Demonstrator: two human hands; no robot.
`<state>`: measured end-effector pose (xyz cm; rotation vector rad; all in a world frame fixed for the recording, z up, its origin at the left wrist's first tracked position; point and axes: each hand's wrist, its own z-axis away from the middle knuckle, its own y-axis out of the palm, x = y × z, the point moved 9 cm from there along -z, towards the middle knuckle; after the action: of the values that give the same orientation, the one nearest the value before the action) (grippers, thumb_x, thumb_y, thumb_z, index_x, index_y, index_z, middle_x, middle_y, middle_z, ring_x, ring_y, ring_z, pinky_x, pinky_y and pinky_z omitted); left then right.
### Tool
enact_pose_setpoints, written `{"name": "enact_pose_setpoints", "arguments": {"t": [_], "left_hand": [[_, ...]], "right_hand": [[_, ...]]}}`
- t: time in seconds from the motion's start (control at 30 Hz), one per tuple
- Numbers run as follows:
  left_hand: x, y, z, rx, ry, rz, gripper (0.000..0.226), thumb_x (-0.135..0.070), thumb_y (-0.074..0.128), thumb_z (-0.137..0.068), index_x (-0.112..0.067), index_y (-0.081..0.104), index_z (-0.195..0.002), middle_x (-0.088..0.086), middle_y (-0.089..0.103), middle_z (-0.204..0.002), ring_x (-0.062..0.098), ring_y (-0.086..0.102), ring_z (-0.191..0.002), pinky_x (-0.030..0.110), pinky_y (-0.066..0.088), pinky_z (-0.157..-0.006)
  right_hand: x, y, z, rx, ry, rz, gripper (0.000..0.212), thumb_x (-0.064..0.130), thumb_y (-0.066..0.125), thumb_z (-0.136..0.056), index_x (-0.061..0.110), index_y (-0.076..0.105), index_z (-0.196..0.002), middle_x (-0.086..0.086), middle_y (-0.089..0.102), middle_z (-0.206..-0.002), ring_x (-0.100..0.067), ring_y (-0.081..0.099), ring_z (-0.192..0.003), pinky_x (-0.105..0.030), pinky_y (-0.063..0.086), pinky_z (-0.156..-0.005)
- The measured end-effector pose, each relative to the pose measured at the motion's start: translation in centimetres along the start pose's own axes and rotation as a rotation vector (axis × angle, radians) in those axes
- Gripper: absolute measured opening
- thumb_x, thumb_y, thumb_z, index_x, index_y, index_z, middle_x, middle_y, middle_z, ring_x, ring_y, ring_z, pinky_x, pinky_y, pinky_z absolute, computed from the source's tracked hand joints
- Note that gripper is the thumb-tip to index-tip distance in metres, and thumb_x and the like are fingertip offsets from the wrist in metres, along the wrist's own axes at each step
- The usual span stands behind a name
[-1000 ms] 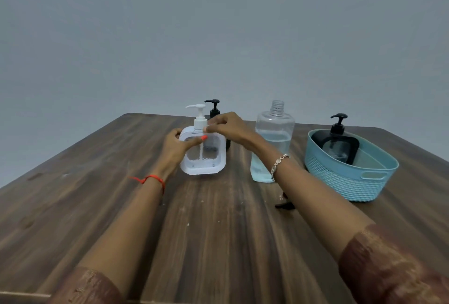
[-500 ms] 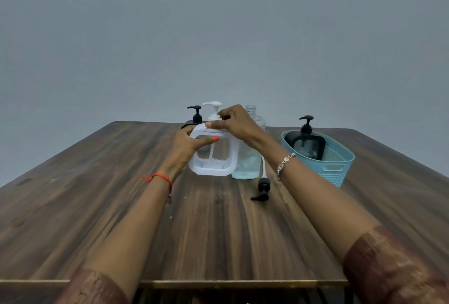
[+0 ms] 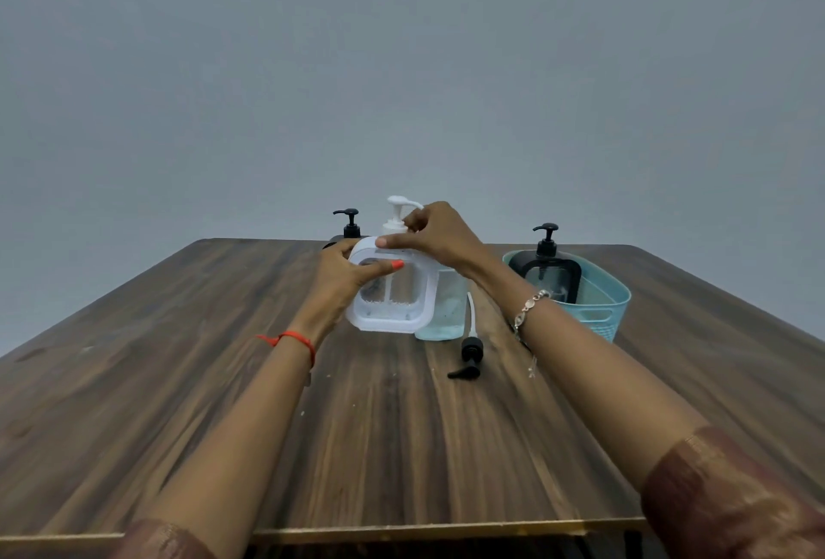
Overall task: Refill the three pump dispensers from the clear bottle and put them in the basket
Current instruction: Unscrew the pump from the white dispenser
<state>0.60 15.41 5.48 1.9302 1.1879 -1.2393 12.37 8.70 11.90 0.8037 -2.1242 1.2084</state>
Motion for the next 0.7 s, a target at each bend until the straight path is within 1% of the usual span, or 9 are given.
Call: {"name": "enact_pose_setpoints", "arguments": {"t": [0.07, 0.1, 0.17, 0.23, 0.37, 0.47, 0.53, 0.63, 0.7], "left_hand": [[0.0, 0.0, 0.1, -0.002, 0.004, 0.001, 0.032, -0.017, 0.085, -0.062, -0.021, 0.069, -0.09, 0.0, 0.072, -0.084, 0.016, 0.069, -0.075, 0.027, 0.057, -0.067], [0.0, -0.1, 0.1, -0.008, 0.002, 0.005, 0.032, -0.017, 0.084, -0.062, -0.02, 0.069, -0.09, 0.002, 0.072, -0.086, 0.017, 0.069, -0.076, 0.028, 0.057, -0.069], [-0.1, -0.4, 0.0, -0.024, -0.005, 0.009, 0.036, -0.016, 0.084, -0.062, -0.015, 0.069, -0.094, 0.007, 0.072, -0.09, 0.02, 0.068, -0.078, 0.031, 0.057, -0.072], [-0.1, -0.7, 0.0, -0.043, -0.011, 0.003, 0.041, -0.015, 0.085, -0.06, -0.01, 0.068, -0.097, 0.007, 0.071, -0.09, 0.016, 0.067, -0.075, 0.028, 0.056, -0.068], [-0.5, -1.2, -0.1, -0.084, 0.012, -0.038, 0.034, -0.02, 0.086, -0.058, -0.022, 0.066, -0.085, -0.003, 0.069, -0.081, 0.0, 0.064, -0.061, 0.013, 0.05, -0.054], [-0.6, -1.2, 0.0, -0.086, 0.021, -0.058, 0.034, -0.022, 0.087, -0.058, -0.024, 0.065, -0.083, -0.005, 0.069, -0.08, 0.0, 0.064, -0.061, 0.012, 0.049, -0.053], [-0.5, -1.3, 0.0, -0.097, 0.013, -0.058, 0.036, -0.022, 0.087, -0.058, -0.021, 0.065, -0.087, -0.003, 0.069, -0.082, 0.003, 0.065, -0.065, 0.014, 0.05, -0.055], [-0.5, -1.6, 0.1, -0.1, 0.006, -0.062, 0.043, -0.022, 0.086, -0.059, -0.015, 0.065, -0.096, 0.001, 0.069, -0.088, 0.012, 0.065, -0.072, 0.017, 0.051, -0.058], [-0.5, -1.6, 0.2, -0.106, 0.011, -0.067, 0.045, -0.022, 0.086, -0.06, -0.014, 0.065, -0.098, 0.001, 0.069, -0.089, 0.014, 0.065, -0.074, 0.019, 0.052, -0.061]], "right_hand": [[0.2, -0.1, 0.1, -0.038, -0.01, -0.008, 0.027, 0.025, 0.081, -0.069, 0.012, 0.061, -0.055, 0.01, 0.045, -0.044, -0.001, 0.037, -0.038, -0.008, 0.028, -0.043], [0.3, -0.1, 0.1, -0.03, 0.009, -0.057, 0.013, 0.019, 0.079, -0.071, 0.01, 0.069, -0.07, 0.007, 0.055, -0.053, 0.002, 0.046, -0.046, -0.007, 0.035, -0.05], [0.0, 0.0, 0.2, 0.003, 0.071, -0.222, 0.028, 0.005, 0.073, -0.075, 0.002, 0.067, -0.103, -0.007, 0.068, -0.085, -0.009, 0.063, -0.077, -0.019, 0.048, -0.076], [-0.4, 0.2, 0.2, 0.014, 0.114, -0.341, 0.038, -0.004, 0.065, -0.078, 0.0, 0.059, -0.115, -0.017, 0.065, -0.105, -0.023, 0.061, -0.097, -0.03, 0.048, -0.091], [0.4, 0.4, 0.6, -0.066, 0.076, -0.192, 0.036, 0.024, 0.074, -0.077, 0.005, 0.064, -0.106, 0.001, 0.064, -0.091, -0.008, 0.059, -0.081, -0.014, 0.042, -0.067], [1.0, 0.2, 0.7, -0.162, 0.028, -0.063, 0.035, 0.033, 0.078, -0.071, 0.002, 0.068, -0.082, -0.004, 0.062, -0.072, -0.01, 0.053, -0.062, -0.022, 0.037, -0.06], [1.3, 0.3, 0.6, -0.132, 0.034, -0.063, 0.027, 0.024, 0.075, -0.076, 0.003, 0.069, -0.09, -0.005, 0.065, -0.082, -0.01, 0.056, -0.07, -0.021, 0.039, -0.065], [1.2, 0.3, 0.3, -0.057, 0.101, -0.131, 0.039, 0.005, 0.066, -0.08, -0.003, 0.059, -0.118, -0.009, 0.064, -0.113, -0.014, 0.056, -0.096, -0.019, 0.04, -0.08], [1.4, 0.3, 0.4, -0.043, 0.094, -0.144, 0.039, 0.006, 0.065, -0.081, -0.002, 0.06, -0.118, -0.011, 0.064, -0.117, -0.016, 0.058, -0.098, -0.022, 0.04, -0.082]]}}
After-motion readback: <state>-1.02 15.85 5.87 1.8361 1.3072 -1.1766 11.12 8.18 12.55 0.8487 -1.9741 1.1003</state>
